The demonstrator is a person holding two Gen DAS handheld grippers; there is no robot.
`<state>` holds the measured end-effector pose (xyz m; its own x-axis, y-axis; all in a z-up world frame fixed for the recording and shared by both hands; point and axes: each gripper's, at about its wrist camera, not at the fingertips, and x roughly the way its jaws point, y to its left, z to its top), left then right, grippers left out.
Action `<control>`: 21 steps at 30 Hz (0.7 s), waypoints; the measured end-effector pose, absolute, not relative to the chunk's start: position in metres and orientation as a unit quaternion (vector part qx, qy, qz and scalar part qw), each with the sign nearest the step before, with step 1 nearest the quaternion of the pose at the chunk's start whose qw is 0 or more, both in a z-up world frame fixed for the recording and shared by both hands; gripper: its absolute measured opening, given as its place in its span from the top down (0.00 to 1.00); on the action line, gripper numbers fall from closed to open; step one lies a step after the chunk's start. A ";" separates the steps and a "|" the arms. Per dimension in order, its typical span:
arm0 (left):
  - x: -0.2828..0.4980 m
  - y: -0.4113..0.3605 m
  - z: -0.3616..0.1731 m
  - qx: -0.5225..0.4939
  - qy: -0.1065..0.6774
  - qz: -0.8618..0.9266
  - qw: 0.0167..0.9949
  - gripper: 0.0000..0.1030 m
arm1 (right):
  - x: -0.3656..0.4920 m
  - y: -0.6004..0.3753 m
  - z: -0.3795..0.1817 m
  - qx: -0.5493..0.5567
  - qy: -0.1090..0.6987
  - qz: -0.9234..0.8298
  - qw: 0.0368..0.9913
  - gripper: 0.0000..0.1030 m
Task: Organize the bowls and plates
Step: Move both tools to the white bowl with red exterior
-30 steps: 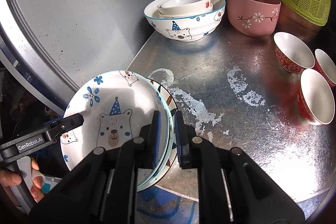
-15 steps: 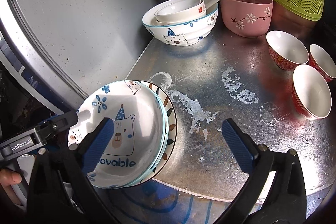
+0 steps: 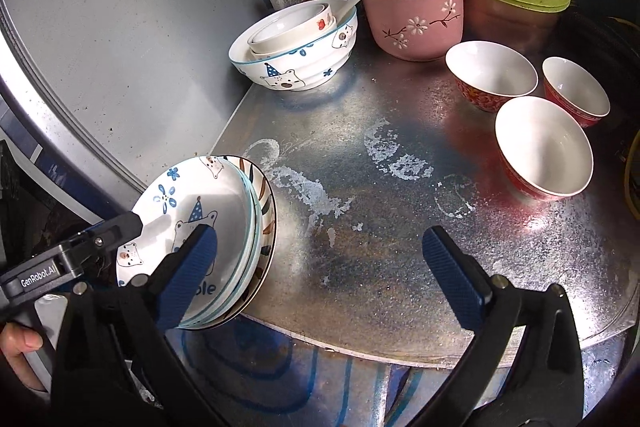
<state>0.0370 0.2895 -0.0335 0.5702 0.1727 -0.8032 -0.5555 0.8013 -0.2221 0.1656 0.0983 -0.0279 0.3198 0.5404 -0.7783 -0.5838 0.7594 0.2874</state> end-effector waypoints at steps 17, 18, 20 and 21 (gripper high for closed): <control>0.090 0.221 -0.027 -0.208 0.423 0.159 0.867 0.01 | 0.187 0.018 -0.021 0.013 0.470 0.300 0.830 0.00; 0.094 0.216 -0.027 -0.206 0.424 0.156 0.868 0.01 | 0.189 0.012 -0.020 0.016 0.470 0.297 0.831 0.00; 0.102 0.205 -0.026 -0.202 0.426 0.149 0.869 0.01 | 0.193 -0.001 -0.020 0.022 0.469 0.290 0.834 0.00; 0.107 0.199 -0.026 -0.200 0.427 0.145 0.870 0.01 | 0.196 -0.008 -0.020 0.024 0.470 0.286 0.835 0.00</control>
<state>0.1067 0.1993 -0.0262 0.5934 0.0822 -0.8007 -0.4231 0.8781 -0.2234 0.1956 -0.0080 -0.0201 0.3948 0.5011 -0.7701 -0.4551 0.8348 0.3099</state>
